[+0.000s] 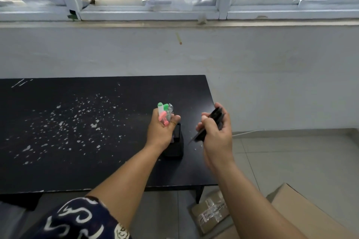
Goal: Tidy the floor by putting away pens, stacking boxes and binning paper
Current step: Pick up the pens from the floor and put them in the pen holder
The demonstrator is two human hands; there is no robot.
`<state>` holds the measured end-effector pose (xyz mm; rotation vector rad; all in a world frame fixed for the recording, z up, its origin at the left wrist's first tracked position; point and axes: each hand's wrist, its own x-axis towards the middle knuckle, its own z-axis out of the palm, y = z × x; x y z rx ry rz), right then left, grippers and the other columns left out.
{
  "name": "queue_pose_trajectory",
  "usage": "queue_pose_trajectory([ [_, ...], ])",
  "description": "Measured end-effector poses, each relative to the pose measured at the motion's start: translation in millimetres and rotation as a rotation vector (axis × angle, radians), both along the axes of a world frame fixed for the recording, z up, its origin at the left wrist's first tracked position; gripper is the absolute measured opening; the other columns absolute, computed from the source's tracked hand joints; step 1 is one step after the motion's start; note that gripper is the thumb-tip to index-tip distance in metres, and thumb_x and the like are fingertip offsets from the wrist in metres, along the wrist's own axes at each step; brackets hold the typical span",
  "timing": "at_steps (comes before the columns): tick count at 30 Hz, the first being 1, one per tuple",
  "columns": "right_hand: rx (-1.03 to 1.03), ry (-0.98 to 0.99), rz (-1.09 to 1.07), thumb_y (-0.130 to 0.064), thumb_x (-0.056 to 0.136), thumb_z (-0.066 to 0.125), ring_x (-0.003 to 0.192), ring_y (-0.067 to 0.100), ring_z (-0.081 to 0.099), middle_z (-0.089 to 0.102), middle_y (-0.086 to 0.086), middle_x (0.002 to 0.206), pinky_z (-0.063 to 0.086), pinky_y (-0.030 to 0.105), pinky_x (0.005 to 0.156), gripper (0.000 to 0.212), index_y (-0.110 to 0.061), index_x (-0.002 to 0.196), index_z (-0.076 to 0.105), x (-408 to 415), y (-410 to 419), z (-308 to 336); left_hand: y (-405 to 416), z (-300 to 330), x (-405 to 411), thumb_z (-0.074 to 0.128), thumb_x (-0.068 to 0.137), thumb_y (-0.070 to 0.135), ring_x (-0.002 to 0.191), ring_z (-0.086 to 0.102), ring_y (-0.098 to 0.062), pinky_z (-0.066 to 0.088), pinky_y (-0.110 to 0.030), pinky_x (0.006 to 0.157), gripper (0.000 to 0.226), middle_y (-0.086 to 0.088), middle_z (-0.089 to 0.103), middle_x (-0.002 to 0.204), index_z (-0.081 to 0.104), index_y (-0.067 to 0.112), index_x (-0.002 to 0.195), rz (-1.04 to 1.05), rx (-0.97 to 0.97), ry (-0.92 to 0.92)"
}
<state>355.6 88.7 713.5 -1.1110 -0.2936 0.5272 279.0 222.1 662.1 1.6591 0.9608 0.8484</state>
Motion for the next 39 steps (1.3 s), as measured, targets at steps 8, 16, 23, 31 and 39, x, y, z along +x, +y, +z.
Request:
queue_pose_trajectory([
  [8,-0.080,-0.117,0.073,-0.013,0.091,0.064,0.082,0.004,0.063,0.062,-0.004,0.097,0.051,0.018,0.073,0.043,-0.031,0.127,0.047,0,42,-11,2,12,1,0.057,0.081,0.065,0.072,0.061,-0.015,0.048,-0.033,0.062,0.044,0.003,0.066,0.080,0.056,0.022,0.087,-0.061,-0.019,0.289],
  [16,-0.332,-0.372,0.228,-0.028,0.081,0.076,0.104,-0.001,0.061,0.061,-0.012,0.110,0.055,0.039,0.094,0.053,-0.040,0.126,0.051,2,55,-38,5,-2,-14,0.033,0.094,0.062,0.103,0.059,-0.009,0.048,-0.033,0.089,0.044,0.008,0.065,0.108,0.057,0.027,0.108,-0.116,-0.154,0.100],
  [23,-0.544,-0.446,0.295,-0.042,0.073,0.083,0.124,0.011,0.045,0.042,-0.003,0.137,0.041,0.021,0.096,0.092,-0.030,0.149,0.033,6,50,-49,-2,-40,-46,0.036,0.095,0.056,0.125,0.047,-0.008,0.036,-0.039,0.110,0.040,0.011,0.053,0.132,0.046,0.036,0.129,-0.099,-0.328,-0.027],
  [31,-0.118,-0.006,0.110,-0.006,0.091,0.044,0.063,0.011,0.043,0.045,0.005,0.083,0.039,0.020,0.050,0.033,-0.024,0.119,0.048,0,35,-25,-15,-67,-66,0.066,0.085,0.019,0.138,0.029,0.000,0.026,-0.031,0.115,0.088,0.020,0.032,0.151,0.012,0.037,0.152,-0.347,-0.162,0.211],
  [39,-0.205,-0.575,0.025,-0.027,0.088,0.069,0.094,0.019,0.064,0.064,-0.003,0.100,0.055,0.044,0.083,0.023,-0.031,0.109,0.063,-20,34,-22,-14,-78,-62,0.060,0.092,0.026,0.133,0.041,-0.014,0.035,-0.033,0.110,0.069,0.005,0.047,0.143,0.024,0.036,0.150,-0.230,-0.001,0.306],
])
